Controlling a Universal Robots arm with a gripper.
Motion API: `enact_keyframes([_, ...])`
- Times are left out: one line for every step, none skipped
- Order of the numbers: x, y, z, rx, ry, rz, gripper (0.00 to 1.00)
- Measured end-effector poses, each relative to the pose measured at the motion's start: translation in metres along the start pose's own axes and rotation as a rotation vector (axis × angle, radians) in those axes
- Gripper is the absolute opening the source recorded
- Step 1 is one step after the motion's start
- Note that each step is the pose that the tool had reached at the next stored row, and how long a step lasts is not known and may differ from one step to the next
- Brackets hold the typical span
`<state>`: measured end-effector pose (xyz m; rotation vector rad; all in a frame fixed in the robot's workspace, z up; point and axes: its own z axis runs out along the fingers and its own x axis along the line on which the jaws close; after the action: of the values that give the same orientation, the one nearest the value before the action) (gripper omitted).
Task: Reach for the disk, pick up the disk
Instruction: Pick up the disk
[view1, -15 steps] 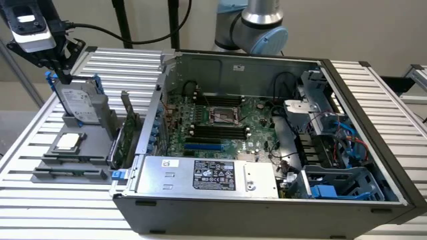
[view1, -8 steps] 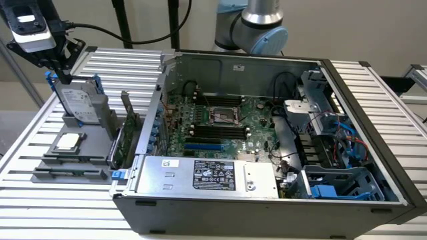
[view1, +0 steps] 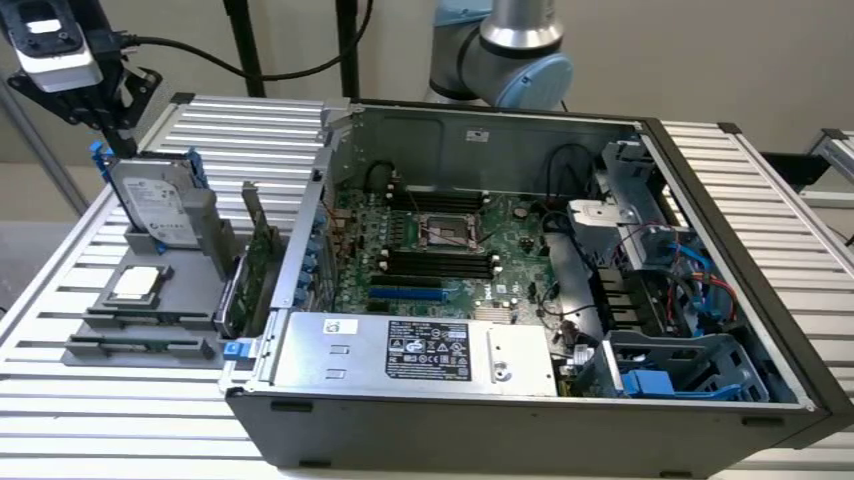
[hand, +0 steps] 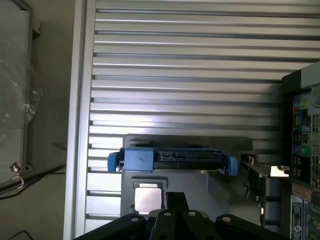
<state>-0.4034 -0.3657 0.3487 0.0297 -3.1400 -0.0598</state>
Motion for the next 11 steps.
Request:
enact_keyframes([0.003,0.0034,0.0001,0.0001,0.0001,0.0,0.11])
enact_keyframes([0.006,0.0067,0.0002,0.0003,0.0001,0.0,0.11])
enact_keyframes([0.009,0.0097,0.0003,0.0004,0.0001,0.0,0.11])
enact_keyframes([0.012,0.0128,0.0005,0.0005,0.0001,0.0,0.11])
enact_keyframes([0.016,0.0155,0.0005,0.0008,0.0002,0.0,0.11])
enact_keyframes([0.019,0.0181,0.0006,0.001,0.0002,0.0,0.11])
enact_keyframes([0.023,0.0206,0.0007,0.0014,0.0002,0.0,0.11])
enact_keyframes([0.026,0.023,0.0008,0.0016,0.0002,0.0,0.11])
enact_keyframes([0.027,0.0241,0.0009,0.0016,0.0001,0.0,0.11])
enact_keyframes([0.028,0.0242,0.0009,0.0017,0.0,0.0,0.11])
enact_keyframes([0.028,0.0242,0.0009,0.0016,0.0001,0.0,0.11])
